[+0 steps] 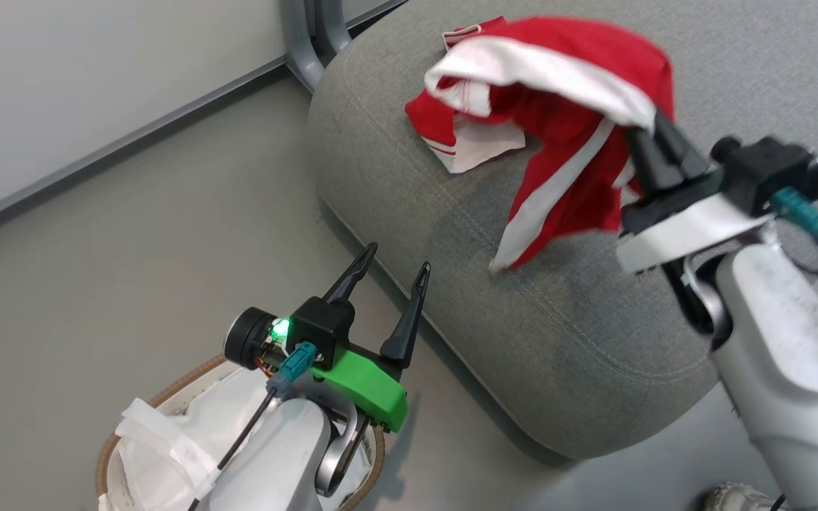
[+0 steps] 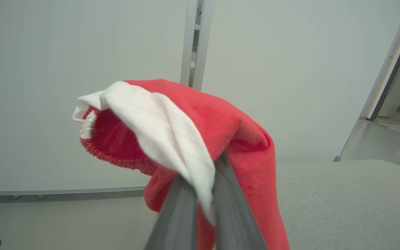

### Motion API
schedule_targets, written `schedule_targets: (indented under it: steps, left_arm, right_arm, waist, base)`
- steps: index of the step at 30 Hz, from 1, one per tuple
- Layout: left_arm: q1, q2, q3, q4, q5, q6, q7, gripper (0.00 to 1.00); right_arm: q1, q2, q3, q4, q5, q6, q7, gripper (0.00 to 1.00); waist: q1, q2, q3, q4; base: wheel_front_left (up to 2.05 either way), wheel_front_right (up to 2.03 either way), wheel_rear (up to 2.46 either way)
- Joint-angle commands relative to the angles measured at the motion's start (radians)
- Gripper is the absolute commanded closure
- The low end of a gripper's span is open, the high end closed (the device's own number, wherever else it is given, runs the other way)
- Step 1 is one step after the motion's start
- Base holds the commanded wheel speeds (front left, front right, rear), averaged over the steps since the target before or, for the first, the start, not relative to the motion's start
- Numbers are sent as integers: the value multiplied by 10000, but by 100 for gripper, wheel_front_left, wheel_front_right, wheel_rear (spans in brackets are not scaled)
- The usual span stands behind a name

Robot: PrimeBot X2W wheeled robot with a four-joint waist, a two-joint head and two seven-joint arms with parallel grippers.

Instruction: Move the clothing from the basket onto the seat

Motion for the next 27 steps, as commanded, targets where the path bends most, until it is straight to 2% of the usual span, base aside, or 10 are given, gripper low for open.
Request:
schedule_targets:
  steps: [1,4,8,14,19,27]
  left_arm:
    - [-236,68,17,43,76,-55,-3,0]
    - [-481,67,-14,106,246,-77,-3,0]
    - [-834,68,-69,28,407,-55,-3,0]
    - [-1342,64,-185,-124,569,-2,-3,0]
    - [-1709,62,-339,-219,603,90,-3,0]
    - [-2006,61,-334,-301,633,291,-3,0]
  right_arm:
    - [-418,-170,-127,-2,-29,-14,-45,100]
    - [-1242,-436,-475,241,273,-14,-45,100]
    - [-2156,-1093,-560,524,73,-14,-45,100]
    - [-3029,-1744,-1122,1439,-342,-14,-45,100]
    - [-3374,-2025,-2088,2636,-1058,-14,-44,100]
    - [-3150,-1893,-3399,4392,-2152,-14,-44,100]
  waist:
    - [0,-1,882,639]
    - [0,-1,1372,976]
    - [0,-1,2004,1437]
    - [0,-1,2888,2107]
    - [0,-1,3613,2622]
    - [0,-1,4292,3144]
  base:
    - [0,0,0]
    - [0,0,0]
    - [0,0,0]
    - [0,0,0]
    - [0,0,0]
    - [0,0,0]
